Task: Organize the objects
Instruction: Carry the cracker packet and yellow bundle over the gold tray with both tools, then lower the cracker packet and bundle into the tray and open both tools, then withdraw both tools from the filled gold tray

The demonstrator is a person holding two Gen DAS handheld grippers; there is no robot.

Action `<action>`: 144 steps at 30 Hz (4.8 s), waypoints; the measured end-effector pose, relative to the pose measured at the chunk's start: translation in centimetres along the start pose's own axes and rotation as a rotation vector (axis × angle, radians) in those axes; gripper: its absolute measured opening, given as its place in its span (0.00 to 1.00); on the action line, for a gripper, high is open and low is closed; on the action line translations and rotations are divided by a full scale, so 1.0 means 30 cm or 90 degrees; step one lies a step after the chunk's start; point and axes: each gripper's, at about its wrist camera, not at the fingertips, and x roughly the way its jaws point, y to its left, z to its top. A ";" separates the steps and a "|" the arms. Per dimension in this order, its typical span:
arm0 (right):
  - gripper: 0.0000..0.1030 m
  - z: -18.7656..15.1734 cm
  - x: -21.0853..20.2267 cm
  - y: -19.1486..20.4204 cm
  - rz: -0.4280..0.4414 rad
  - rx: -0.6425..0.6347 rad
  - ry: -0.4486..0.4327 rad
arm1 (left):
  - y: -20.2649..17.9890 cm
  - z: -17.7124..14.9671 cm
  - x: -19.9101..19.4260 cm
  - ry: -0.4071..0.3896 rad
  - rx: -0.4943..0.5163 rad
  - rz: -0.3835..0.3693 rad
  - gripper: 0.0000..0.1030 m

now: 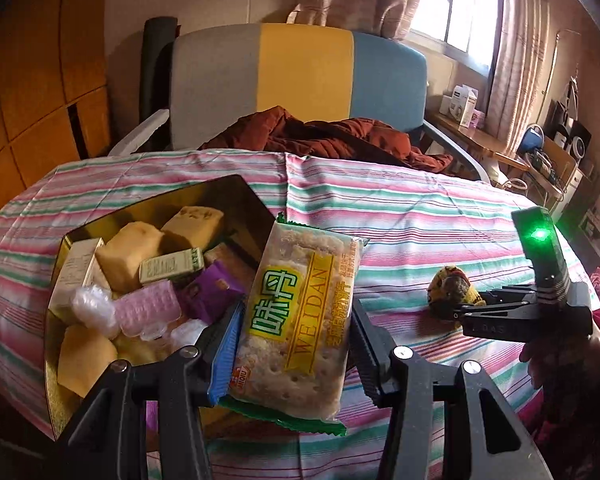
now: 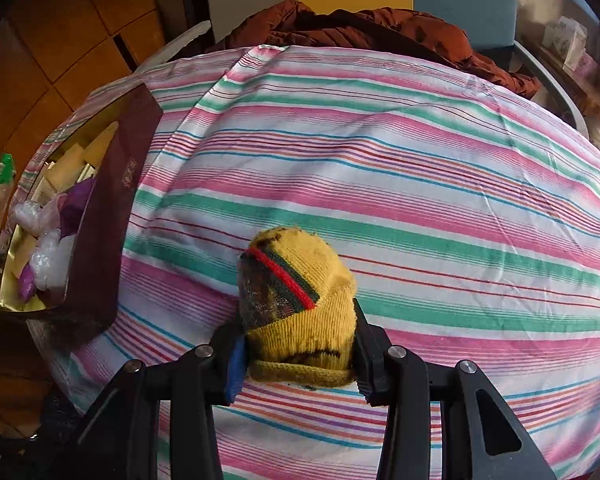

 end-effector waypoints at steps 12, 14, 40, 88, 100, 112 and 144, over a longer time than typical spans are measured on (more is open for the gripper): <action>0.42 0.034 -0.165 0.193 0.066 -0.025 -0.086 | 0.311 -0.074 -0.094 -0.013 -0.123 0.056 0.50; 0.42 0.054 -0.190 0.253 0.082 -0.047 -0.101 | 0.353 -0.088 -0.112 -0.019 -0.137 0.069 0.50; 0.47 0.283 -0.007 0.676 0.113 -0.137 -0.086 | 0.377 -0.018 -0.005 -0.024 -0.180 0.023 0.50; 1.00 0.076 -0.086 0.635 -0.007 -0.131 -0.156 | 0.351 -0.078 -0.118 -0.048 -0.185 0.181 0.68; 1.00 -0.027 -0.164 0.614 -0.046 -0.099 -0.217 | 0.303 -0.134 -0.179 -0.051 -0.180 0.226 0.69; 1.00 -0.048 -0.191 0.635 -0.054 -0.103 -0.242 | 0.295 -0.156 -0.196 -0.059 -0.184 0.245 0.68; 1.00 -0.057 -0.134 0.699 -0.050 -0.139 -0.210 | 0.318 -0.173 -0.166 -0.026 -0.188 0.227 0.68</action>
